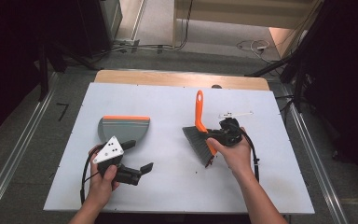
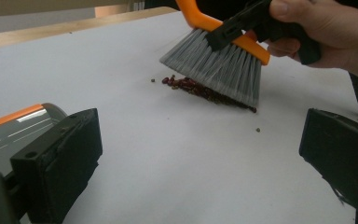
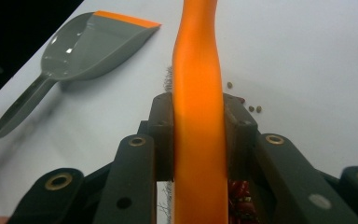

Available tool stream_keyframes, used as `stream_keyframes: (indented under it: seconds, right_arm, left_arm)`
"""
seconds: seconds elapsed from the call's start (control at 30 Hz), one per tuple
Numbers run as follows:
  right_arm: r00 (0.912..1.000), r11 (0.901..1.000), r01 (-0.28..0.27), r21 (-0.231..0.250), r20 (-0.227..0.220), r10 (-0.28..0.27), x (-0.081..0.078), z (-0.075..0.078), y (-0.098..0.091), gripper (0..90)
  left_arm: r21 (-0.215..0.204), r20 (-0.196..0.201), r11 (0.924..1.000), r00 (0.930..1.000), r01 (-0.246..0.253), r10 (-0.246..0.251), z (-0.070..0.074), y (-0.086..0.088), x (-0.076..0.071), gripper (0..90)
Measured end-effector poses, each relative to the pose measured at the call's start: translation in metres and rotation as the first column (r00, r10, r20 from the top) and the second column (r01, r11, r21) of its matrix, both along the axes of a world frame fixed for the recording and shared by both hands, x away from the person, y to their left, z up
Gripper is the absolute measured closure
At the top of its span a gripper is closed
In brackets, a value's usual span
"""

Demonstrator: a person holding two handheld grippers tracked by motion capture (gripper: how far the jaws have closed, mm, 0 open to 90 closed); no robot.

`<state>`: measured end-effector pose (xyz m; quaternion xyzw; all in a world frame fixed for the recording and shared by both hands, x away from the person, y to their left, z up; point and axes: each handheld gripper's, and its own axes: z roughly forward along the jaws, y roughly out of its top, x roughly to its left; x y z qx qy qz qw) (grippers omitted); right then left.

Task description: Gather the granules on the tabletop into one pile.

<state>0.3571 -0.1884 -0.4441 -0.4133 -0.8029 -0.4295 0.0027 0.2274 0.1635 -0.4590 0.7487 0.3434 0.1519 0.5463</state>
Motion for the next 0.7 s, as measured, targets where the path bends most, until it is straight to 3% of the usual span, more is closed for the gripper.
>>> stream_keyframes:
  seconds: [0.1,0.17,0.23,0.3,0.43,0.5,0.6,0.7]
  right_arm:
    - [0.9975,0.9979,-0.055,-0.036,0.042,0.056,-0.006,0.009,-0.003,68.4]
    - [0.9906,0.9904,-0.119,-0.070,0.059,0.124,-0.011,0.012,-0.006,68.4]
    - [0.9745,0.9732,-0.191,-0.128,0.094,0.204,-0.019,0.014,-0.007,68.4]
    - [0.9575,0.9531,-0.251,-0.169,0.101,0.270,-0.027,0.015,-0.008,68.4]
    - [0.9215,0.9086,-0.342,-0.240,0.104,0.374,-0.042,0.013,-0.011,68.4]
    - [0.9089,0.8865,-0.371,-0.277,0.088,0.408,-0.049,0.011,-0.011,68.4]
    - [0.8916,0.8615,-0.417,-0.290,0.054,0.450,-0.057,0.007,-0.012,68.4]
    - [0.8679,0.8363,-0.470,-0.282,0.025,0.496,-0.064,0.002,-0.010,68.4]
  left_arm:
    - [0.002,0.003,1.0000,1.0000,0.001,-0.001,0.001,0.000,0.000,0.0]
    - [-0.002,0.006,1.0000,1.0000,0.001,-0.001,0.001,0.001,0.000,0.0]
    - [-0.004,0.006,1.0000,1.0000,-0.004,0.004,0.001,0.001,0.000,0.0]
    - [-0.006,0.006,1.0000,1.0000,-0.004,0.005,0.002,0.002,0.000,0.0]
    - [-0.007,0.008,1.0000,1.0000,-0.006,0.006,0.002,0.002,0.000,0.0]
    - [-0.007,0.008,1.0000,1.0000,-0.005,0.005,0.002,0.001,-0.001,0.0]
    - [-0.002,0.008,1.0000,1.0000,-0.001,0.001,0.001,0.001,0.000,0.0]
    - [0.002,0.004,1.0000,1.0000,-0.001,0.001,0.001,0.000,0.000,0.0]
